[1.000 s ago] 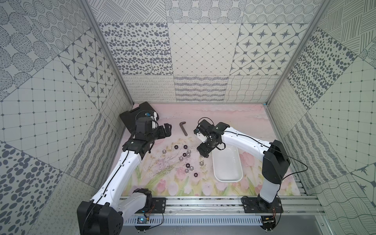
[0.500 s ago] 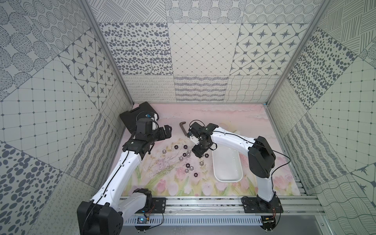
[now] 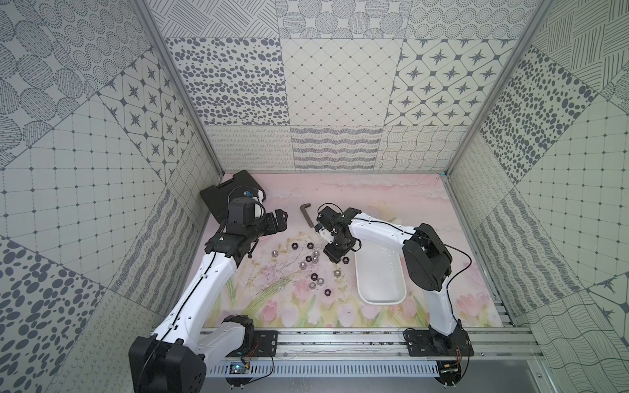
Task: Put the nuts on the desktop into the storage box
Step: Pick up the nut from the center of the board.
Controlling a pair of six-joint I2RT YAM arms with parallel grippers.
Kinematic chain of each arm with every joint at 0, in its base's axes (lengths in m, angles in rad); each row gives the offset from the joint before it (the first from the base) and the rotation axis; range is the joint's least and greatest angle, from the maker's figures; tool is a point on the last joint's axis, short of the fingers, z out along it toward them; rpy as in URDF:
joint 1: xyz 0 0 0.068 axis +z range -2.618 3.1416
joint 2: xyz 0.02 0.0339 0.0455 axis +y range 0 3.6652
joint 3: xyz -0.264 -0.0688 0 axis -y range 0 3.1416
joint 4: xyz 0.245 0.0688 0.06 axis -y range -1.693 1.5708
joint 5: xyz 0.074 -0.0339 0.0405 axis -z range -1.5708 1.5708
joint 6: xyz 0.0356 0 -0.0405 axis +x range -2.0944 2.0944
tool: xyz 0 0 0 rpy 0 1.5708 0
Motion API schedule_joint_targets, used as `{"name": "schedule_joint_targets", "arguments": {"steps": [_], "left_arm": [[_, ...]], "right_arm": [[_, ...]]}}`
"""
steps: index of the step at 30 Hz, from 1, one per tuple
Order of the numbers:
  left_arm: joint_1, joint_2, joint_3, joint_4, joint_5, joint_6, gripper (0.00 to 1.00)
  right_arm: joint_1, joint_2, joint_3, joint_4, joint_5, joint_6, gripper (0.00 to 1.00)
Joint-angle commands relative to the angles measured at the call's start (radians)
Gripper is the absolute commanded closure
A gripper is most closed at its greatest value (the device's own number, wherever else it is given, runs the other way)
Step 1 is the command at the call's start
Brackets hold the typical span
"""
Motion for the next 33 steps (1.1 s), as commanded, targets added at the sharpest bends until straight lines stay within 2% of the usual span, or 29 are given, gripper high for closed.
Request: {"name": "schedule_joint_targets", "arguments": {"steps": [1, 9, 20, 25, 29, 31, 33], "left_arm": [[-0.002, 0.001, 0.000, -0.008, 0.010, -0.005, 0.01], [-0.002, 0.008, -0.002, -0.010, 0.006, -0.001, 0.01], [-0.002, 0.005, -0.002, -0.011, 0.005, -0.001, 0.01], [-0.002, 0.001, -0.003, -0.014, -0.001, 0.001, 0.01], [-0.002, -0.002, -0.001, -0.016, -0.007, 0.005, 0.01], [-0.002, -0.003, 0.000, -0.016, -0.006, 0.005, 0.01], [-0.003, -0.002, -0.001, -0.016, -0.007, 0.004, 0.01]], "right_arm": [[0.000, 0.019, -0.002, 0.021, -0.007, -0.012, 0.36], [0.001, 0.020, -0.018, 0.020, -0.004, -0.013, 0.44], [0.004, 0.037, -0.036, 0.021, -0.010, -0.017, 0.49], [0.007, 0.050, -0.023, 0.020, -0.022, -0.019, 0.60], [0.007, 0.050, -0.025, 0.020, -0.027, -0.020, 0.65], [0.007, 0.045, -0.025, 0.020, -0.026, -0.020, 0.74], [0.007, 0.032, -0.019, 0.021, -0.026, -0.019, 0.78]]}}
